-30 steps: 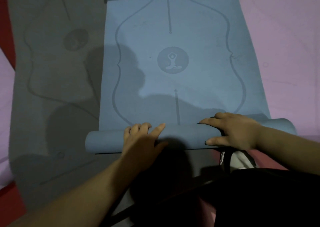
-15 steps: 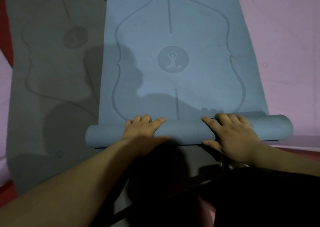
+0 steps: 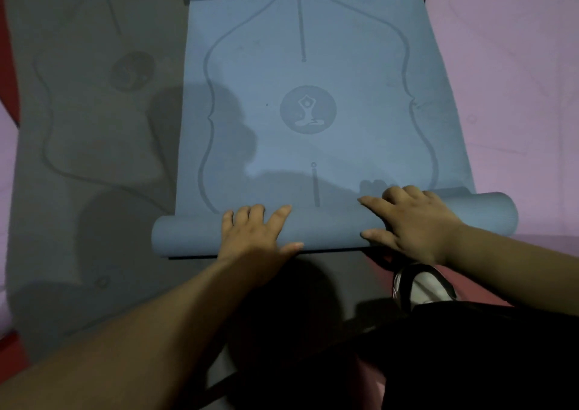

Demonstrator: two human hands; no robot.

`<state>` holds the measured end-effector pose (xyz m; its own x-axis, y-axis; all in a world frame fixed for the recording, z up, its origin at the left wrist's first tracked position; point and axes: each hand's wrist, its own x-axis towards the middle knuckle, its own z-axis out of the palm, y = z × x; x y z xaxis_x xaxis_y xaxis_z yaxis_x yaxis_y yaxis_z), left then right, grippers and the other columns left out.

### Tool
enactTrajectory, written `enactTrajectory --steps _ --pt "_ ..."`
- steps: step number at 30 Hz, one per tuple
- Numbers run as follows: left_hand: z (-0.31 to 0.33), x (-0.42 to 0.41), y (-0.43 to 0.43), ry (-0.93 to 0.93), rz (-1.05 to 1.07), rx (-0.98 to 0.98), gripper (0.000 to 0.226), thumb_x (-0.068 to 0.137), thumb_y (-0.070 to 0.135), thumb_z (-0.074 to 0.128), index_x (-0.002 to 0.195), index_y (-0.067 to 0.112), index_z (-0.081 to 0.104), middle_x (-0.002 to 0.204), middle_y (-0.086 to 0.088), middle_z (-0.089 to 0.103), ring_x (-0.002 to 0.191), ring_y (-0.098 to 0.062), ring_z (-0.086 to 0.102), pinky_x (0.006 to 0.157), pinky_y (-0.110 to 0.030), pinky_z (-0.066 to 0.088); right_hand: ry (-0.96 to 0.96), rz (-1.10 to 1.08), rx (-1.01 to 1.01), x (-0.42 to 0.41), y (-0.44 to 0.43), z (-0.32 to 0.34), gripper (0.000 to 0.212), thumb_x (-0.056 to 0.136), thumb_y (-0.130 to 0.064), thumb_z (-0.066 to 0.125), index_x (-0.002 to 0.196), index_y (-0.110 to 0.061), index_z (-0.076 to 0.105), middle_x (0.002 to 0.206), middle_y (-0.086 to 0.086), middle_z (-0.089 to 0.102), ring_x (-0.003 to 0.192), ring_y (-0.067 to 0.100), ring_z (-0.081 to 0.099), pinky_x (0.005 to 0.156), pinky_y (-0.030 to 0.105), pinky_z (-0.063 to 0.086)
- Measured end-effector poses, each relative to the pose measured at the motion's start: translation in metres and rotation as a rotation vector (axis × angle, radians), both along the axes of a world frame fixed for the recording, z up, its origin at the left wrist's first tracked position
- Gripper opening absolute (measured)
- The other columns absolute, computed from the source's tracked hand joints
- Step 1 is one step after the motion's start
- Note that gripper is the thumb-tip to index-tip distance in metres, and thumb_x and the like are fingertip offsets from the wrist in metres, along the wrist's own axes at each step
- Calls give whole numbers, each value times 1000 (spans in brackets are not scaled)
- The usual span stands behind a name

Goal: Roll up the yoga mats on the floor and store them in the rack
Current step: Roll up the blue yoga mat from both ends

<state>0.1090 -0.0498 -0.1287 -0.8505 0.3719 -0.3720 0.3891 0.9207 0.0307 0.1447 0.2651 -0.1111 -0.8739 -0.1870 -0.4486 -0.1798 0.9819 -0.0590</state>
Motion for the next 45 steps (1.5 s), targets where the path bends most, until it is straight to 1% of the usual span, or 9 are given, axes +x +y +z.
enactTrajectory --steps 4,8,13,16,22,29,34,38,45 --pt "7 -26 3 -159 7 -49 86 81 89 23 155 46 18 139 -4 43 130 -28 39 112 -49 25 228 -10 45 30 -10 -12 81 91 -79 35 152 -27 47 131 22 56 115 45 53 104 57 38" --pt "9 -31 4 -217 -8 -65 81 84 87 27 154 48 18 140 -5 42 132 -29 38 114 -52 23 193 -10 46 21 -6 -14 79 91 -78 30 149 -28 49 124 17 58 108 41 55 97 53 40" --pt "11 -13 7 -87 159 39 85 81 87 23 156 47 17 151 -8 33 143 -29 26 122 -59 6 0 11 80 -9 1 -2 91 81 -87 7 156 -41 26 129 5 54 117 32 54 101 46 41" --pt "7 4 2 -55 94 -11 99 71 89 12 158 43 11 159 -9 24 150 -29 15 123 -58 -2 -55 33 61 -17 3 -1 93 76 -89 2 155 -44 16 136 2 49 123 30 51 104 47 39" --pt "4 -20 4 -65 62 -28 84 85 87 28 156 43 14 153 -7 31 143 -29 25 120 -56 8 -53 8 31 -23 5 -1 95 75 -90 4 156 -43 21 138 3 50 125 31 51 105 46 40" --pt "5 -39 2 -105 22 -45 84 84 88 24 155 44 19 141 -3 40 134 -29 36 116 -54 20 203 -28 62 8 -2 -16 83 90 -80 31 153 -28 41 134 18 54 121 42 50 107 57 34" --pt "7 -47 4 -122 20 -44 83 83 88 22 154 45 19 140 -3 42 132 -28 38 116 -53 22 114 -30 69 -8 2 -13 86 87 -84 19 153 -32 37 129 11 55 117 36 51 103 52 37" --pt "12 -56 7 -182 67 -34 84 82 89 26 155 47 14 147 -5 37 139 -30 33 119 -56 17 7 -26 64 -28 5 -5 96 76 -89 5 157 -40 22 137 3 49 126 31 48 108 48 35" --pt "6 -29 -1 -61 54 -11 94 81 89 37 157 43 5 160 -8 22 149 -30 15 122 -60 2 -25 -15 35 -38 10 -5 97 72 -92 7 155 -43 20 138 2 48 127 30 49 108 48 36"
